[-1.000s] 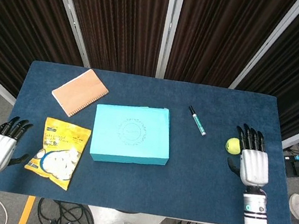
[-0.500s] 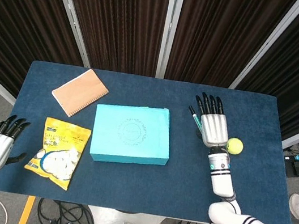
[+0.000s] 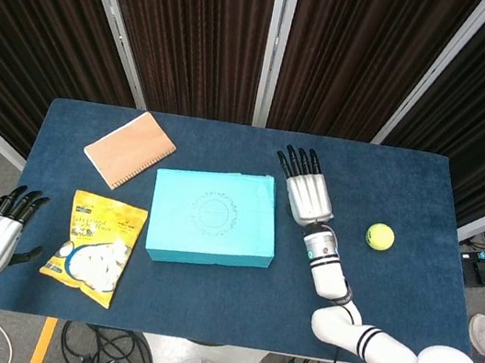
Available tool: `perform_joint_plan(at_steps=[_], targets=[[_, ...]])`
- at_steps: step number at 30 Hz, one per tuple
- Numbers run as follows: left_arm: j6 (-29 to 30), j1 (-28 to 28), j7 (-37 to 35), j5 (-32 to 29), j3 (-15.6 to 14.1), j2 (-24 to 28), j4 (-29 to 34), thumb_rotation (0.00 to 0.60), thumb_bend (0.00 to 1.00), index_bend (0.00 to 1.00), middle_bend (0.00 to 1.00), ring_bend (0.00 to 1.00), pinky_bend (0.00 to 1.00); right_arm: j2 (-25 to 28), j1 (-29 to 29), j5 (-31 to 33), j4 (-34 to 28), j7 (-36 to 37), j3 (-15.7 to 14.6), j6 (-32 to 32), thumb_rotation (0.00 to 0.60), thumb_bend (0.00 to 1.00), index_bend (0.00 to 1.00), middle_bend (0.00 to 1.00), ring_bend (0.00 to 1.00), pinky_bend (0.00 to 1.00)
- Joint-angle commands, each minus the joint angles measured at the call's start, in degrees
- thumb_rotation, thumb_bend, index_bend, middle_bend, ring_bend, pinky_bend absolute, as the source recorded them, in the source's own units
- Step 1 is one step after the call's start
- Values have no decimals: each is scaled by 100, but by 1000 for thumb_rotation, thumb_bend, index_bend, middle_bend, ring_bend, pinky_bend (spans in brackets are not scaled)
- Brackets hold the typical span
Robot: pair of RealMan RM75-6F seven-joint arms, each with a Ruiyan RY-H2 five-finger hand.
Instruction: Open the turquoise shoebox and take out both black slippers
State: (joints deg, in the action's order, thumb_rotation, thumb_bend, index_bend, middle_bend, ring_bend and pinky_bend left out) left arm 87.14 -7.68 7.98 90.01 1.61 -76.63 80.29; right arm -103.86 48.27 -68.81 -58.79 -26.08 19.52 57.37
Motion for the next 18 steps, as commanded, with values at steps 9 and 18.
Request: perform_joint_plan(at_steps=[9, 18], targets=[[-4, 4, -4, 8, -15, 4, 9, 600, 87, 177, 156, 92, 246, -10, 40, -84, -109, 231, -192, -42, 600, 0, 0, 0, 0, 0], [-3, 21, -68, 2, -31, 0, -26, 600, 87, 178, 156, 92, 246, 90, 25, -110, -373, 423, -283, -76, 600, 0, 0, 2, 0, 0]])
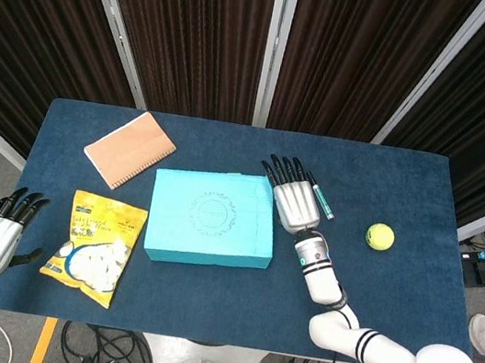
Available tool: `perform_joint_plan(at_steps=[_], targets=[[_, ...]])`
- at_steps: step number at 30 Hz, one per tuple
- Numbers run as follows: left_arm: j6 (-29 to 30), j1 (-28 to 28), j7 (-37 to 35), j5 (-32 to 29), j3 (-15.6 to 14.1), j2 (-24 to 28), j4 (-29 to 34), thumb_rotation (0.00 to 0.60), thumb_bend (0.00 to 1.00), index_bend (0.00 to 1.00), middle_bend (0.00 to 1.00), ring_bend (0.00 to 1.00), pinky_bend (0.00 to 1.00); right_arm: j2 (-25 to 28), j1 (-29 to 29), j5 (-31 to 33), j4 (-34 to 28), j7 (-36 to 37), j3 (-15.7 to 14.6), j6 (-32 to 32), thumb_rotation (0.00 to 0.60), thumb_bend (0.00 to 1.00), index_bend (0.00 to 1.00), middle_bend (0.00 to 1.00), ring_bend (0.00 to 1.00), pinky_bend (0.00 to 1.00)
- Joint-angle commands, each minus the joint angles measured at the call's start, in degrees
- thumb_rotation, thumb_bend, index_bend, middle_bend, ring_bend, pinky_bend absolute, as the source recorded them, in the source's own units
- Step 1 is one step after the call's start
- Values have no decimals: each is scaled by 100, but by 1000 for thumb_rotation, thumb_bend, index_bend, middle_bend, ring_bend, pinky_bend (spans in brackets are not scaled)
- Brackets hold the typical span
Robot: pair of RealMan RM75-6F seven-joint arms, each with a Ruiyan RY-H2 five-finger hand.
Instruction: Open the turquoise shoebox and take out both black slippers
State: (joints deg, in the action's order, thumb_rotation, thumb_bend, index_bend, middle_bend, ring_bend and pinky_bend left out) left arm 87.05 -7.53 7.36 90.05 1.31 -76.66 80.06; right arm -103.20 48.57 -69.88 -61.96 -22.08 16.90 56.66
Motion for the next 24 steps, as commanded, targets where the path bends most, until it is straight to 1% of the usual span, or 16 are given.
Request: perform_joint_plan(at_steps=[1, 14, 24], targets=[[4, 4, -3, -2, 0, 2, -3, 600, 87, 178, 156, 92, 246, 34, -14, -5, -92, 33, -35, 1, 600, 0, 0, 2, 0, 0], [-22, -22, 18, 19, 0, 18, 71, 600, 87, 179, 156, 92, 246, 300, -187, -36, -895, 28, -285, 37, 600, 0, 0, 2, 0, 0], [-34, -22, -17, 21, -13, 16, 59, 600, 87, 179, 156, 92, 246, 443, -327, -237, -1552, -103, -548, 209, 600, 0, 0, 3, 0, 0]])
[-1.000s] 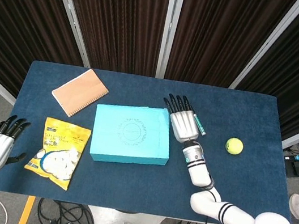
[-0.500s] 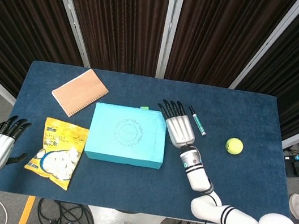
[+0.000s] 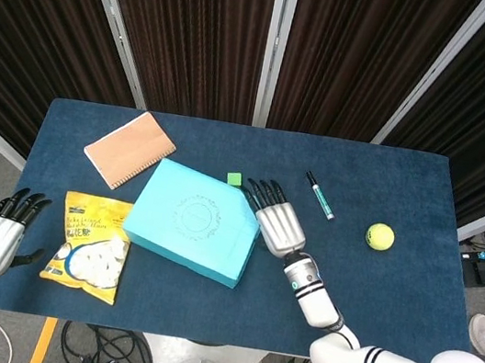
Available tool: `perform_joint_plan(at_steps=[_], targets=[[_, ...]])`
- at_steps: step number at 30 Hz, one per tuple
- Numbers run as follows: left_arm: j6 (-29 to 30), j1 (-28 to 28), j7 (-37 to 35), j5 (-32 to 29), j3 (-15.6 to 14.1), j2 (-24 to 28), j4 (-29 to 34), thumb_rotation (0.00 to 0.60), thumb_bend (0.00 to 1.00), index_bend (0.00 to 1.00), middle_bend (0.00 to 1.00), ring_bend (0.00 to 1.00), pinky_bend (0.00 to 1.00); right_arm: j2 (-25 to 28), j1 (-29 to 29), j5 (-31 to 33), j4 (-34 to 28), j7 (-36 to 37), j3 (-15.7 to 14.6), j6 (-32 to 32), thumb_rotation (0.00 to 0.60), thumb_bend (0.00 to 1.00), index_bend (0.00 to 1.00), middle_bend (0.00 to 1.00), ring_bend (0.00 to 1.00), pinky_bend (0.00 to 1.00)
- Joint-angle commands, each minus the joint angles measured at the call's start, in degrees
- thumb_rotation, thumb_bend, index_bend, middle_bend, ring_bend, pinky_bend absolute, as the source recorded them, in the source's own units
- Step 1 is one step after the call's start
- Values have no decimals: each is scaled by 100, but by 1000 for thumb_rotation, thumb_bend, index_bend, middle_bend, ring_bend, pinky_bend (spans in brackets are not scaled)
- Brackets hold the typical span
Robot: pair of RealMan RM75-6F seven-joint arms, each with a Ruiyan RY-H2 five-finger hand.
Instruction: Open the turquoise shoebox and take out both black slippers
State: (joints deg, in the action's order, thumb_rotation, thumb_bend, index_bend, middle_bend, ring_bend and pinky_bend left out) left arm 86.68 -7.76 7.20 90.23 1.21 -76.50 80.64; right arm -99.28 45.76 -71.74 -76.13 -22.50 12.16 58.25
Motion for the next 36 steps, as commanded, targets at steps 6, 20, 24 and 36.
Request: perform_joint_plan(at_steps=[6, 20, 24, 36], targets=[[-20, 2, -18, -3, -16, -2, -16, 600, 87, 179, 156, 92, 246, 249, -182, -207, -475, -169, -209, 240, 600, 0, 0, 5, 0, 0], [-73, -18, 1, -10, -27, -56, -53, 600, 87, 180, 156, 92, 246, 347, -23, -686, 424, 55, -277, 159, 600, 0, 0, 28, 0, 0], [-92, -24, -6, -28, -22, -57, -68, 600, 87, 179, 156, 92, 246, 202, 80, -771, 749, 232, -273, 64, 600, 0, 0, 31, 0, 0], [-128, -30, -115, -56, -26, -72, -161, 600, 87, 180, 156, 92, 246, -115, 216, -894, 1225, 431, -337, -97, 600, 0, 0, 34, 0, 0]])
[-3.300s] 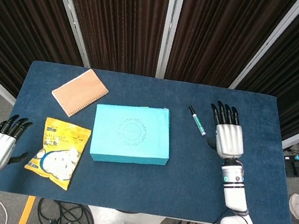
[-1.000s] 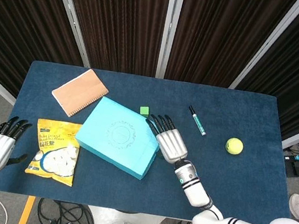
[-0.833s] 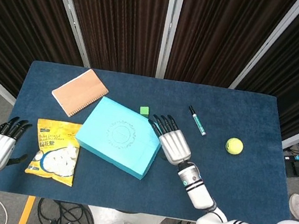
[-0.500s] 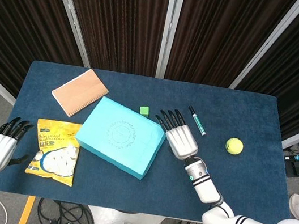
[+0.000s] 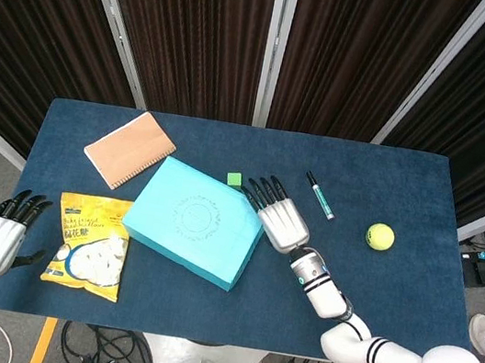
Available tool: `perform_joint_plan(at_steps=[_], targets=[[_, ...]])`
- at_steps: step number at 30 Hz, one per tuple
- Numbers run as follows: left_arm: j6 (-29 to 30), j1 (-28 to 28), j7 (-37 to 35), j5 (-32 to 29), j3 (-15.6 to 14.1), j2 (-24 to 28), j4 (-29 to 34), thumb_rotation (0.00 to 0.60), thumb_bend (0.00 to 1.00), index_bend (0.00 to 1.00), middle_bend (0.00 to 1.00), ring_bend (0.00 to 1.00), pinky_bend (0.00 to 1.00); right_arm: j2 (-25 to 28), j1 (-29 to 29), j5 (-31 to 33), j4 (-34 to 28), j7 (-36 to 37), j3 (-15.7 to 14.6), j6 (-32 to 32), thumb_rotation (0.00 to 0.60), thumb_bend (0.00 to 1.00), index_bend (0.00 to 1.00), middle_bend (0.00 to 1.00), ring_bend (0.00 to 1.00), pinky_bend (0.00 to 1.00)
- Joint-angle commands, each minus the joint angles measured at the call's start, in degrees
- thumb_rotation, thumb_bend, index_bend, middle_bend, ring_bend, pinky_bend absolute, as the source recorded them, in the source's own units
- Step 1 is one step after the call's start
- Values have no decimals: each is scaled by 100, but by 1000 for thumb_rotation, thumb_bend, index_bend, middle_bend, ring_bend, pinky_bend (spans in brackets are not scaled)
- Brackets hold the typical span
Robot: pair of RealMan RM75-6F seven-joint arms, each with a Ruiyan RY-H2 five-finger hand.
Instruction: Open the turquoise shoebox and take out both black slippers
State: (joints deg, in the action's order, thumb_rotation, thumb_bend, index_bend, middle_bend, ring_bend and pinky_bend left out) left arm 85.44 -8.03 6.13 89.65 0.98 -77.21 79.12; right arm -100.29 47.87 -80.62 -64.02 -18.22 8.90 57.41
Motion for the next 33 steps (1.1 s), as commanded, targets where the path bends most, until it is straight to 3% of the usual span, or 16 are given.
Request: perform_joint_plan(at_steps=[1, 14, 20, 27, 33], targets=[[-4, -2, -17, 5, -6, 0, -19, 600, 87, 181, 156, 92, 246, -28, 8, -10, 33, 2, -18, -23, 600, 0, 0, 33, 0, 0], [-25, -18, -56, -9, 3, 15, -40, 600, 88, 182, 156, 92, 247, -256, 105, -271, 379, 432, -41, 91, 600, 0, 11, 89, 0, 0], [-39, -24, -85, -14, 0, 7, -46, 600, 88, 182, 156, 92, 251, -332, 108, -503, 600, 808, -116, 273, 600, 21, 134, 161, 0, 0], [-52, -32, -85, -15, -4, 4, -41, 600, 87, 182, 156, 92, 258, -394, 110, -788, 867, 1198, -258, 458, 600, 70, 167, 152, 0, 0], [-68, -43, -95, -12, -8, 5, -39, 600, 88, 183, 156, 92, 259, -420, 117, -890, 978, 1404, -291, 539, 600, 100, 243, 202, 9, 23]])
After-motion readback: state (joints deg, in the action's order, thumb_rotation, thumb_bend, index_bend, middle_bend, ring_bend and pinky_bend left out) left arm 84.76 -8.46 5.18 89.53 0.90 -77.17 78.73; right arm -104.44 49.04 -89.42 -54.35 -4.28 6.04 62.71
